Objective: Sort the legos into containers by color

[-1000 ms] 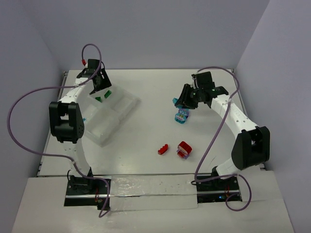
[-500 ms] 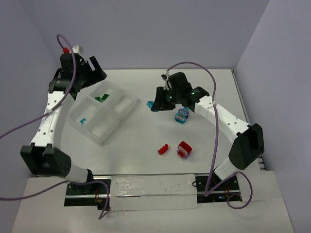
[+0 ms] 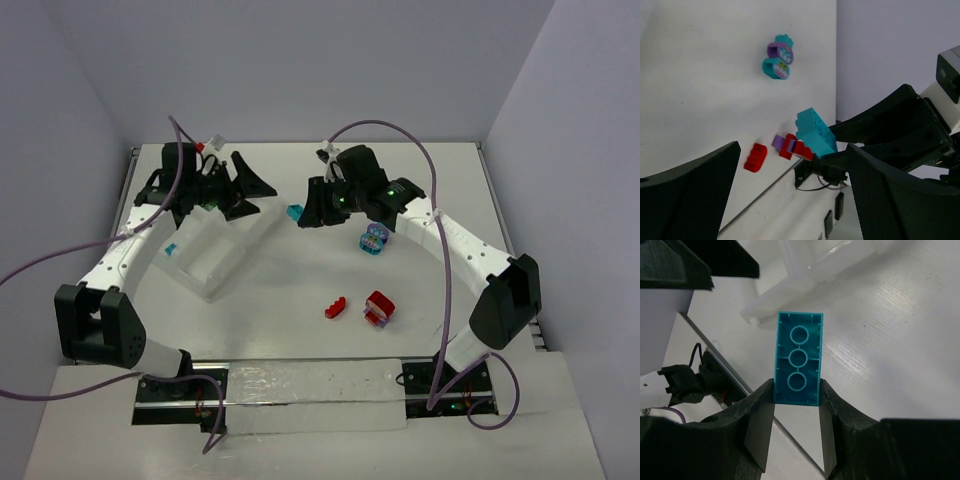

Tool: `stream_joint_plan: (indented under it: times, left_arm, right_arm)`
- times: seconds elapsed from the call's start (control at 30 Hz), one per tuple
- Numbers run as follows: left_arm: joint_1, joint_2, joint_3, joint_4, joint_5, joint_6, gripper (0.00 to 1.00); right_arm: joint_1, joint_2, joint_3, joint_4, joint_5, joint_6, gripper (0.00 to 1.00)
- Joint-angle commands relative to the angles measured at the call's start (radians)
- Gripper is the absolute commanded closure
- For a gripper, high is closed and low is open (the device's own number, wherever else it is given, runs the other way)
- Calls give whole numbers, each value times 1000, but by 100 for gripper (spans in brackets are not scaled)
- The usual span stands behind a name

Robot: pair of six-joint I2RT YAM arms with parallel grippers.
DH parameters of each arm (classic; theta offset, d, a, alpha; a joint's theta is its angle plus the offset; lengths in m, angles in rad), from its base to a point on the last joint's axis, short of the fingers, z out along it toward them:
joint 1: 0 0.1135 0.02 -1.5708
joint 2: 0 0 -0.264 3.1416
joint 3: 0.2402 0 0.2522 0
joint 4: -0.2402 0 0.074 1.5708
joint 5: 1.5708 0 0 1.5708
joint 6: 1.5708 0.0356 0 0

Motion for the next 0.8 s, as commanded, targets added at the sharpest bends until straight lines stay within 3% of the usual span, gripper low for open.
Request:
stream_joint_plan:
  times: [0.0, 0.27, 0.77]
  left_arm:
    - [-37, 28, 3, 115, 129, -126, 6]
    - [-65, 60, -10, 126, 108, -210, 8]
    - [-113, 113, -8, 153, 26, -266, 14]
  right_arm:
    - [30, 7, 75, -20, 60, -46, 100]
    - [45, 20, 86, -44, 182, -32, 100]
    - [67, 46, 120, -42, 183, -49, 100]
